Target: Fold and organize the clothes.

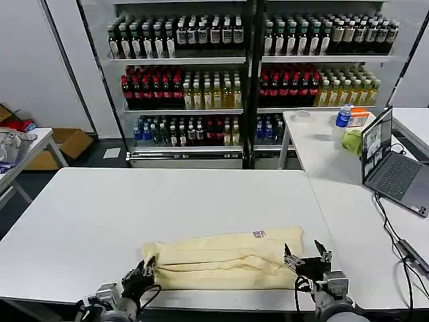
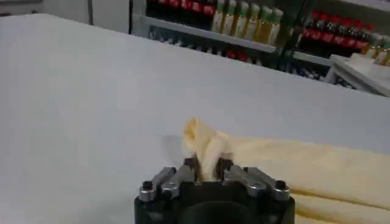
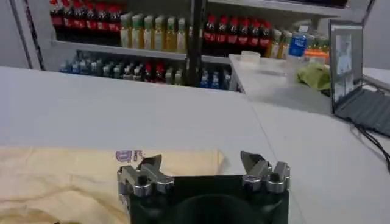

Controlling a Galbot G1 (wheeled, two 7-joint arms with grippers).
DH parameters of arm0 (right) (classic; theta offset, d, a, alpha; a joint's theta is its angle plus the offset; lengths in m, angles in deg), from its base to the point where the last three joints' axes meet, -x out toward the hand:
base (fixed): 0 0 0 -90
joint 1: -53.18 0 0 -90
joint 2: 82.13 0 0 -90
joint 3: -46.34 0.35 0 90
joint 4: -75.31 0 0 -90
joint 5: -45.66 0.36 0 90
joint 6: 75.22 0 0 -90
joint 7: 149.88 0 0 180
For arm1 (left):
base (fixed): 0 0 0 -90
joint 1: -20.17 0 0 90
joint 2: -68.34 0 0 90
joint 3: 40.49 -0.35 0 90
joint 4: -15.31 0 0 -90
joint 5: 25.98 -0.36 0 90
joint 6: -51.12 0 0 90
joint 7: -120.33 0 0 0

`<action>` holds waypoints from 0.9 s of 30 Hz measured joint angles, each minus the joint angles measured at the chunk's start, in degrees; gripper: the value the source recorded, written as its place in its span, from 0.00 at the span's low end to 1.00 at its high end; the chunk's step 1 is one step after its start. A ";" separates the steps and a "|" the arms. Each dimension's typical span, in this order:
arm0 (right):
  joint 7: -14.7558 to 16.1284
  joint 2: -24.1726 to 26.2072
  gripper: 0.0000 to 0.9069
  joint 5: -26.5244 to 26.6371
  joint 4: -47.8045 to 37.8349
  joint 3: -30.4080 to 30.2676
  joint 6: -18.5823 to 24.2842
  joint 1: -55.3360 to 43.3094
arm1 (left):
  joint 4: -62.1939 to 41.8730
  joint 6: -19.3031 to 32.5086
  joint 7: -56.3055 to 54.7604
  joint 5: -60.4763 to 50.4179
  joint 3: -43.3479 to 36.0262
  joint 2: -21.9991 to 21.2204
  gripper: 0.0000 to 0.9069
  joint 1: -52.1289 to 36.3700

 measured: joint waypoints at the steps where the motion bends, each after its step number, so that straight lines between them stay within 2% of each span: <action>1: -0.01 0.01 1.00 0.05 0.04 -0.01 0.00 -0.01 | 0.19 -0.08 0.06 0.15 0.43 0.20 0.01 -0.10; 9: -0.04 0.09 1.00 0.65 0.52 -0.12 0.01 -0.51 | 0.99 -0.98 1.83 2.66 5.45 4.20 0.01 -0.69; 22: -0.02 0.37 1.00 1.29 0.94 0.41 0.10 -0.68 | -2.38 -3.76 4.86 8.78 17.86 16.14 0.01 -2.25; 27: 0.04 0.45 1.00 1.29 0.98 0.22 0.11 -0.64 | -1.50 -4.95 4.40 12.49 19.60 18.34 0.01 -2.86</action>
